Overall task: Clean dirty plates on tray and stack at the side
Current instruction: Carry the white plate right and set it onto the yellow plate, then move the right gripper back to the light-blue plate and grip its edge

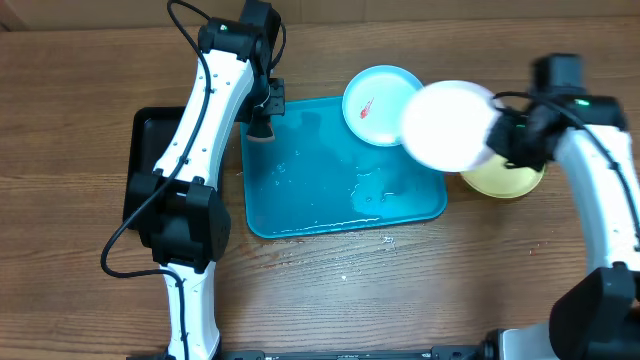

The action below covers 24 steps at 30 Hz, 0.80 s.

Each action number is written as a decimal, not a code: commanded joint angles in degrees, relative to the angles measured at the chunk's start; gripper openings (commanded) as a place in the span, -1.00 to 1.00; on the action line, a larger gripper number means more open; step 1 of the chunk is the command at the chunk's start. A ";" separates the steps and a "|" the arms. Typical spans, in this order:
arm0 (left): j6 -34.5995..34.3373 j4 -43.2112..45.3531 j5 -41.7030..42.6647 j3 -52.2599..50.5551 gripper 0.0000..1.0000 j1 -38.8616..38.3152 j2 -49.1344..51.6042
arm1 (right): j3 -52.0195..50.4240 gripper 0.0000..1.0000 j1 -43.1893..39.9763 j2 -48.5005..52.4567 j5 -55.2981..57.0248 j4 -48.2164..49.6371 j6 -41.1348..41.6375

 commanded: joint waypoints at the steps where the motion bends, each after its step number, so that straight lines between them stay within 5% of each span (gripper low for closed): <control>1: -0.57 0.04 0.55 -0.24 -0.92 -0.44 -0.52 | -5.14 -0.93 -5.90 -1.57 -0.37 2.27 -1.14; 14: -0.57 0.02 0.72 -0.24 -0.92 -0.57 -0.52 | -20.92 -0.89 -15.06 -0.24 -1.07 20.52 1.77; 24: -0.57 0.24 0.68 -0.24 -0.92 -1.18 -0.52 | -20.55 -0.17 -14.45 -0.24 -10.05 26.53 -0.22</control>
